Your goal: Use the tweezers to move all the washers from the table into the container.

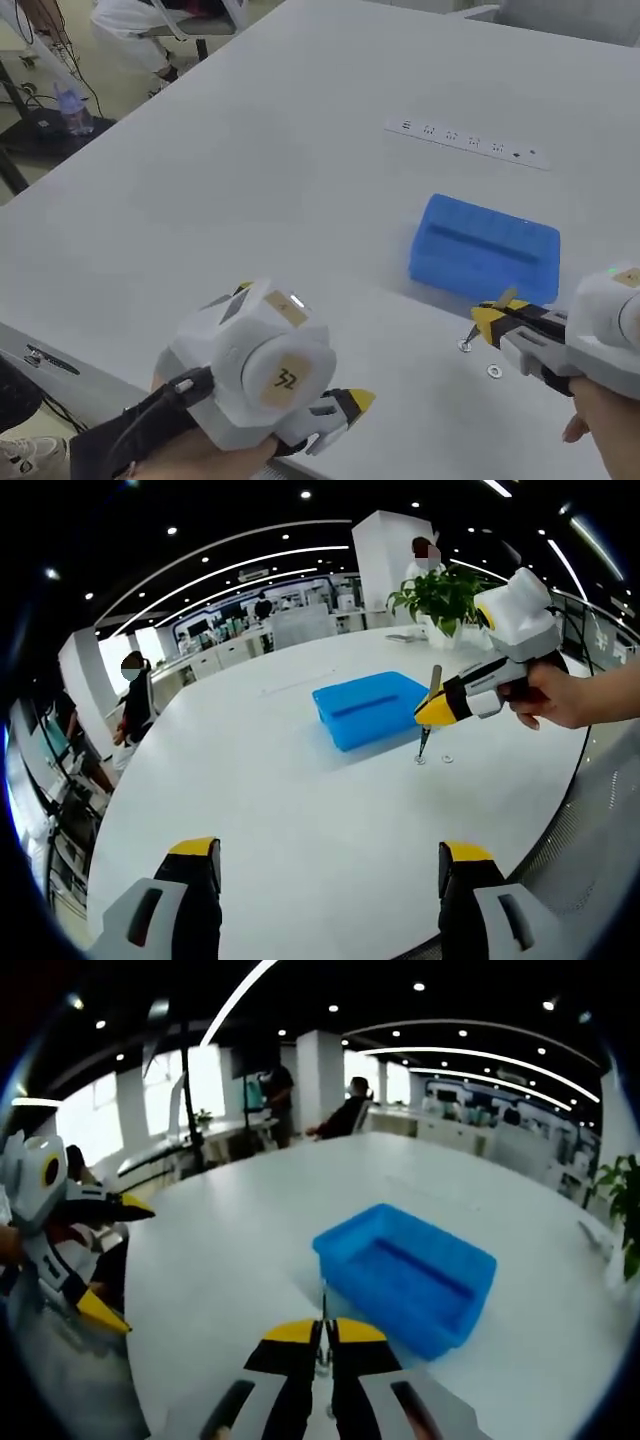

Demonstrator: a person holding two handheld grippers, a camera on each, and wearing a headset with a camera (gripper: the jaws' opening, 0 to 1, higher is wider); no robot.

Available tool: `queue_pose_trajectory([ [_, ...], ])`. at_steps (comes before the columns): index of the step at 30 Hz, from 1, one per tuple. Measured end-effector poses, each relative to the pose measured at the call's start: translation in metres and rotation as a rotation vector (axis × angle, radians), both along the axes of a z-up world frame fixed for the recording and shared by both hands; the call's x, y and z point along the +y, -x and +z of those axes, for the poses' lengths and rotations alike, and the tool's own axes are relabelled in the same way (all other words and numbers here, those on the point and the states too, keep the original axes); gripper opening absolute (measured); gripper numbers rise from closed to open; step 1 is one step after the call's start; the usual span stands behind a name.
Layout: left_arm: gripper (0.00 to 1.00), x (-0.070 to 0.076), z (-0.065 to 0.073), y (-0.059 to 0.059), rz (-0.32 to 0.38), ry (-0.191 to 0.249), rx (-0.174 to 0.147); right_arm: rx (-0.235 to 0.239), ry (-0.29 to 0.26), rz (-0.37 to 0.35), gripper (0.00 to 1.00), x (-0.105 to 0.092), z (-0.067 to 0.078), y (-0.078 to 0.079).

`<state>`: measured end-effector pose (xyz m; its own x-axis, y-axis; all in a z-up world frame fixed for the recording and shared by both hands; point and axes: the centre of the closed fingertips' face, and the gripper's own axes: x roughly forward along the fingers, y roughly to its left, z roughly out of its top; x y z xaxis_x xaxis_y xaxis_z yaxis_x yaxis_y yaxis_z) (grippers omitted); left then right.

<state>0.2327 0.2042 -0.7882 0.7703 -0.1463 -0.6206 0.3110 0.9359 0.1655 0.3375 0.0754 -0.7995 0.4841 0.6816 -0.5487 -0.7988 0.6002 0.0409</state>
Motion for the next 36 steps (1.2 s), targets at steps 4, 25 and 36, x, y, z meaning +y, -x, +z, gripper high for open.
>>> queue_pose_trajectory([
  [4, 0.92, 0.0, 0.0, 0.0, 0.002, 0.0, -0.001, 0.022, 0.005, -0.009, 0.02, -0.001, -0.004, 0.002],
  [25, 0.92, 0.002, -0.001, 0.0, 0.004, -0.006, 0.004, 0.02, -0.047, -0.061, 0.03, -0.006, -0.006, 0.0],
  [36, 0.91, 0.001, -0.001, 0.0, 0.0, -0.008, 0.005, 0.109, -0.083, -0.142, 0.02, -0.018, -0.008, -0.006],
])
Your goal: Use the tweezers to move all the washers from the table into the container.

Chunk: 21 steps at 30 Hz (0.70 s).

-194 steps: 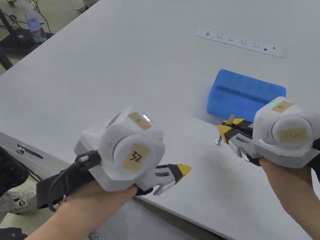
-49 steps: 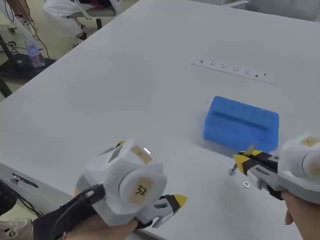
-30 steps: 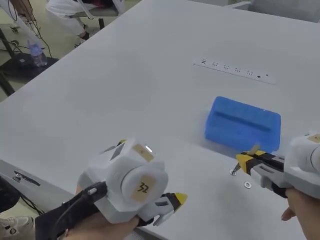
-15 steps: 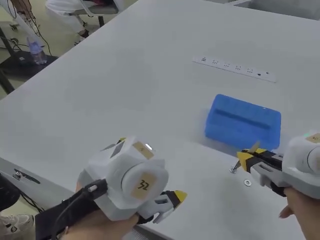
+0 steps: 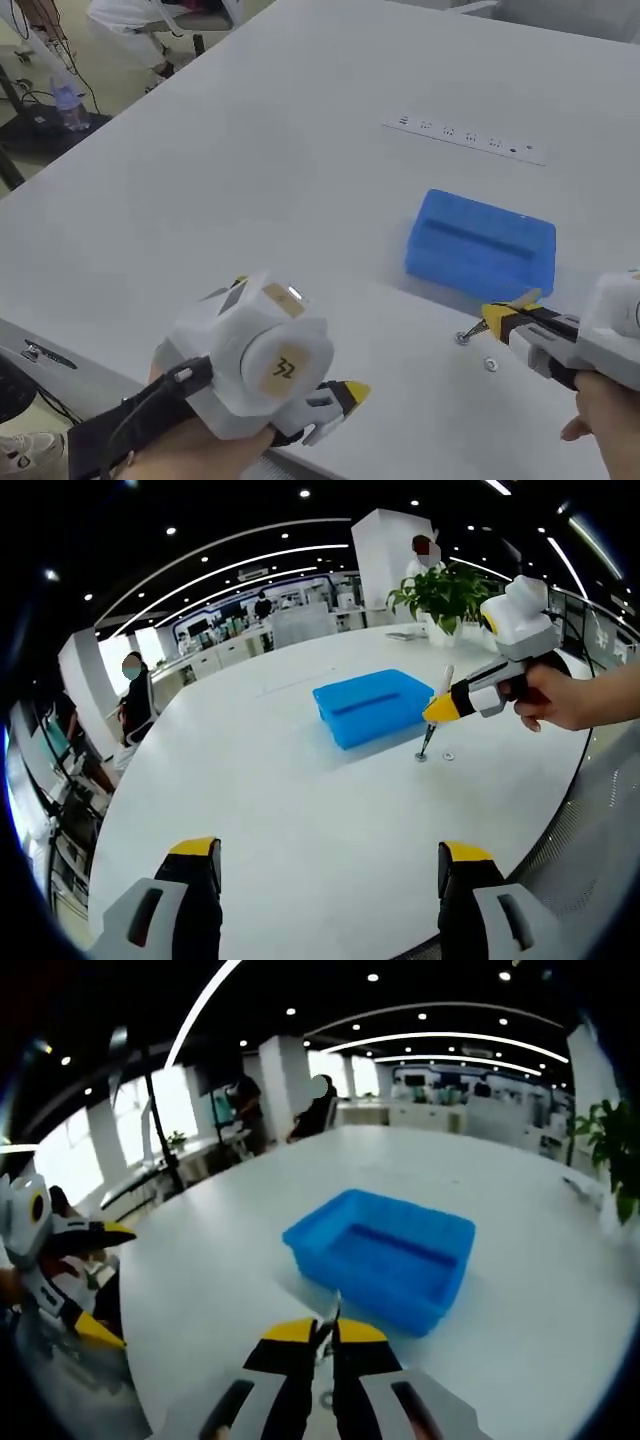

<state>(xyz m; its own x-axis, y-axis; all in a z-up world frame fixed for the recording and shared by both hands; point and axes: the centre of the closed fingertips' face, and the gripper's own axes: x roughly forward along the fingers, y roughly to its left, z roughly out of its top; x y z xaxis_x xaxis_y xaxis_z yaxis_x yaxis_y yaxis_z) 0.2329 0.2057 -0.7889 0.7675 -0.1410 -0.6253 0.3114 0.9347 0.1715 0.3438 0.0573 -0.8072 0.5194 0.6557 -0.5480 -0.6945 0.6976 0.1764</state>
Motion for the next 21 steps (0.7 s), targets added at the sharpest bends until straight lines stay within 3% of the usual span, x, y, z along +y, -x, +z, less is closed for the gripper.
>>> queue_pose_trajectory([
  [6, 0.91, 0.0, 0.0, 0.0, 0.0, -0.003, 0.002, 0.012, -0.002, 0.009, 0.02, 0.003, 0.001, 0.001],
  [10, 0.91, 0.0, -0.001, 0.0, -0.001, -0.003, 0.005, -0.001, -0.01, 0.029, 0.01, 0.005, 0.014, -0.001],
  [16, 0.91, -0.001, -0.002, 0.001, -0.008, -0.007, 0.01, -0.074, 0.032, 0.059, 0.01, 0.003, 0.033, -0.007],
  [19, 0.91, -0.002, -0.002, 0.001, -0.012, -0.008, 0.011, -0.128, 0.099, 0.113, 0.01, 0.003, 0.037, -0.006],
  [21, 0.91, -0.002, -0.002, 0.001, -0.014, -0.009, 0.013, -0.139, 0.107, 0.127, 0.01, 0.006, 0.04, -0.004],
])
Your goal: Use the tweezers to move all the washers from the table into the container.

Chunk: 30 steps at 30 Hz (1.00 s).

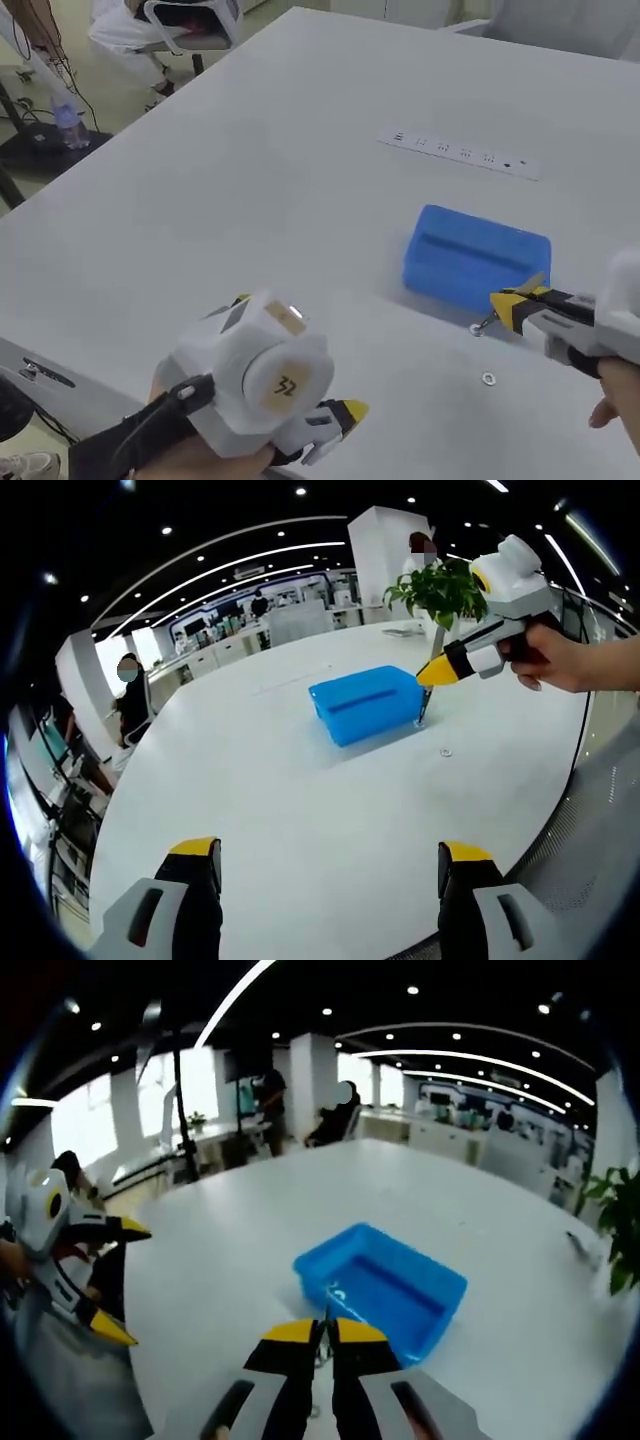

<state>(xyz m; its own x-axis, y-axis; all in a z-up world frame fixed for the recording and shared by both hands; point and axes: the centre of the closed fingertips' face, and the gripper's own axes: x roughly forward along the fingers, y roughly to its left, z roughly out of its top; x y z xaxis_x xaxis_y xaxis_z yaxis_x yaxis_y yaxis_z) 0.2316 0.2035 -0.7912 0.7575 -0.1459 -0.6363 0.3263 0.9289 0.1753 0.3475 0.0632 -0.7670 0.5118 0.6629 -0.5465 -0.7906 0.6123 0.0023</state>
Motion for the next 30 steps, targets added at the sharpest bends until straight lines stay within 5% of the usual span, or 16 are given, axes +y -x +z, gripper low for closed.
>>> queue_pose_trajectory([
  [11, 0.91, -0.001, -0.001, 0.001, -0.003, -0.001, 0.007, -0.046, 0.002, 0.025, 0.01, 0.001, 0.017, -0.012],
  [21, 0.91, -0.001, -0.001, 0.001, -0.003, 0.003, 0.01, -0.098, -0.035, -0.003, 0.01, 0.007, 0.036, -0.041],
  [30, 0.91, -0.001, -0.003, 0.001, -0.004, 0.003, 0.016, -0.094, -0.026, -0.038, 0.01, 0.012, 0.02, -0.066],
])
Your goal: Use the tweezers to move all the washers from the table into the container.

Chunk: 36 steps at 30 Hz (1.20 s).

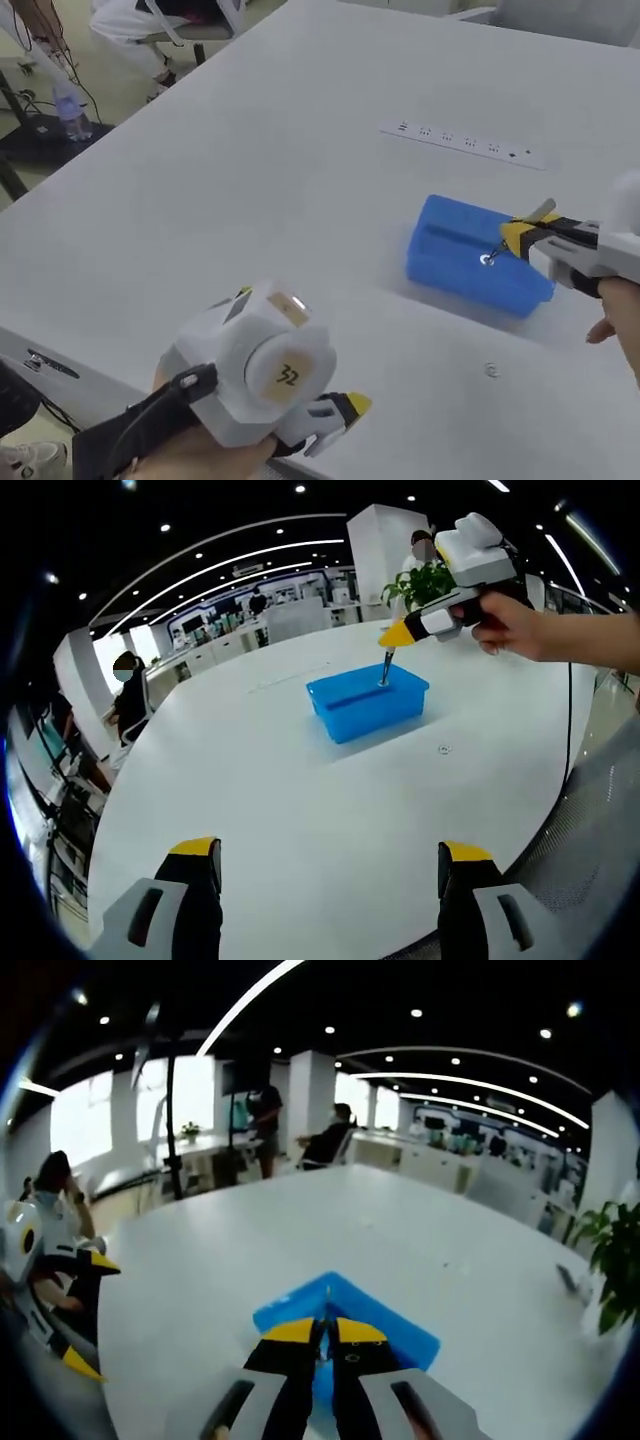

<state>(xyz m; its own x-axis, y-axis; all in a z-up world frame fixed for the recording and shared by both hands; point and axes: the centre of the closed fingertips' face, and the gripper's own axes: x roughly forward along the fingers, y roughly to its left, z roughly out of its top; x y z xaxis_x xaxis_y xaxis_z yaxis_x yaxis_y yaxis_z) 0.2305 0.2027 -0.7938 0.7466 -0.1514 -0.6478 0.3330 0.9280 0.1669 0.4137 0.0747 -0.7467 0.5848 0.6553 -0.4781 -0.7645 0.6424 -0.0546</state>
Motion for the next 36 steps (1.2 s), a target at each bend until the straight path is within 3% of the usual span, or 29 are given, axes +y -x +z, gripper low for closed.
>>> queue_pose_trajectory([
  [4, 0.91, 0.0, -0.001, 0.0, 0.001, 0.001, 0.002, 0.027, 0.014, -0.009, 0.01, 0.002, -0.018, -0.009],
  [19, 0.91, 0.001, -0.002, 0.0, 0.001, 0.001, 0.007, 0.093, 0.058, -0.008, 0.01, 0.007, -0.055, -0.009],
  [34, 0.9, -0.001, -0.002, 0.001, -0.005, -0.003, 0.013, 0.103, 0.056, -0.02, 0.02, 0.001, -0.055, -0.007],
  [36, 0.9, -0.001, -0.002, 0.001, -0.008, -0.003, 0.014, 0.063, 0.069, -0.02, 0.02, 0.0, -0.052, -0.009],
])
